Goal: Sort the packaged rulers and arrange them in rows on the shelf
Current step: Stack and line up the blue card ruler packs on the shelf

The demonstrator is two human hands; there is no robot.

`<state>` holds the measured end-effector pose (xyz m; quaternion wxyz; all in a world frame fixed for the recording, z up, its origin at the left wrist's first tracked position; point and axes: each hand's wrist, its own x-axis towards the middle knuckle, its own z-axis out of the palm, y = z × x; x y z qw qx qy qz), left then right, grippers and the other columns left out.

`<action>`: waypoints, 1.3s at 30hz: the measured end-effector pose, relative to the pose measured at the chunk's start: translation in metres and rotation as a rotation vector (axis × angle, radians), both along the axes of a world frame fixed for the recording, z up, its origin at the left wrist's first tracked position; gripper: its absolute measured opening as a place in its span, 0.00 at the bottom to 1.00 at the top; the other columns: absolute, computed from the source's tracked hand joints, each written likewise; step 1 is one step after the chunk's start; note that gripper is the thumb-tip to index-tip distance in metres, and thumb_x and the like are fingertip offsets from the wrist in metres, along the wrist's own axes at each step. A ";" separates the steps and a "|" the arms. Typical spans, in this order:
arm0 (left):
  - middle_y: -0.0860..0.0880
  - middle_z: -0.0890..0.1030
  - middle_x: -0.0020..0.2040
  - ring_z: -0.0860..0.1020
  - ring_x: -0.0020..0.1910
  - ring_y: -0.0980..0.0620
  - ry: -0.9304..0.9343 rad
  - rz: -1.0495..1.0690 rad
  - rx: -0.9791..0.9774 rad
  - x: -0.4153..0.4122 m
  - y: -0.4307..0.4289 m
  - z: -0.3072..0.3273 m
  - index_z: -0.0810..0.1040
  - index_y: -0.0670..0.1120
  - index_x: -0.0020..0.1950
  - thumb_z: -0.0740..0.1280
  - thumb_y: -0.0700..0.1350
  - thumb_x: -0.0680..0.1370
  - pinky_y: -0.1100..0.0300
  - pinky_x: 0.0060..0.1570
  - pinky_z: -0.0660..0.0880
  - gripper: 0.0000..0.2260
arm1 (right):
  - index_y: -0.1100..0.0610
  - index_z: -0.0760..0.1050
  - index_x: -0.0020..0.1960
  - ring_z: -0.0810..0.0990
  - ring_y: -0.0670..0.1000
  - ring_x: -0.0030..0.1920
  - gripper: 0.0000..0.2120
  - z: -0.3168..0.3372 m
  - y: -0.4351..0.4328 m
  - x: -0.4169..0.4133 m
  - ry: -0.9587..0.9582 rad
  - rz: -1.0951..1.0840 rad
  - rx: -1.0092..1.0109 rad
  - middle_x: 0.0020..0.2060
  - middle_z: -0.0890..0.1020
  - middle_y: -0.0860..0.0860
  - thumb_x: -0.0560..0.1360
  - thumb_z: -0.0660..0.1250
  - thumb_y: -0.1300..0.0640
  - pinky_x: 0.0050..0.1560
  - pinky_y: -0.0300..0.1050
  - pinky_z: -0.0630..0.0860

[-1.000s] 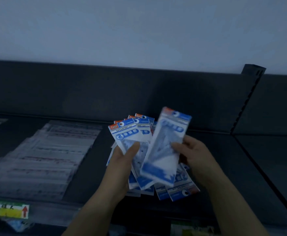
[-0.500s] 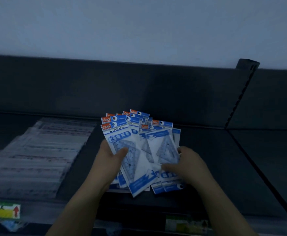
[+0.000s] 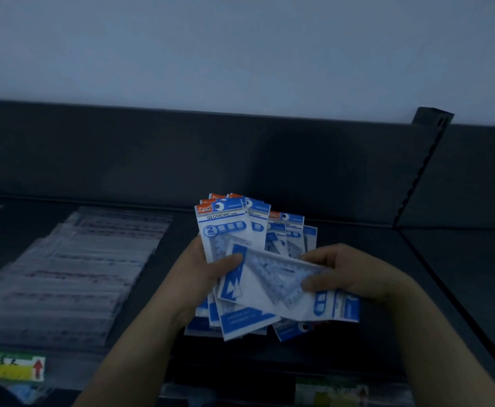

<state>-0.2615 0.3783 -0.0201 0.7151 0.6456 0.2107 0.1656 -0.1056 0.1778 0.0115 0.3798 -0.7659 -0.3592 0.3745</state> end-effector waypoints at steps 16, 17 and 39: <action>0.46 0.84 0.54 0.82 0.53 0.44 -0.037 0.166 -0.251 0.003 -0.010 -0.009 0.77 0.49 0.62 0.66 0.48 0.78 0.49 0.50 0.78 0.13 | 0.63 0.78 0.53 0.85 0.54 0.44 0.08 -0.018 0.037 -0.014 0.341 -0.510 0.466 0.46 0.85 0.57 0.75 0.66 0.66 0.41 0.47 0.82; 0.47 0.84 0.54 0.82 0.53 0.44 -0.042 0.145 -0.241 0.002 -0.008 -0.009 0.78 0.49 0.61 0.67 0.48 0.76 0.49 0.53 0.77 0.14 | 0.62 0.78 0.51 0.84 0.54 0.44 0.07 -0.017 0.036 -0.013 0.272 -0.432 0.384 0.46 0.85 0.57 0.75 0.66 0.67 0.40 0.45 0.81; 0.43 0.82 0.54 0.81 0.51 0.40 0.091 0.275 -0.067 -0.036 0.022 -0.014 0.75 0.45 0.62 0.70 0.35 0.75 0.40 0.55 0.77 0.17 | 0.51 0.72 0.54 0.75 0.48 0.50 0.28 -0.012 0.078 0.028 -0.558 0.052 -0.339 0.52 0.75 0.47 0.59 0.79 0.45 0.49 0.45 0.74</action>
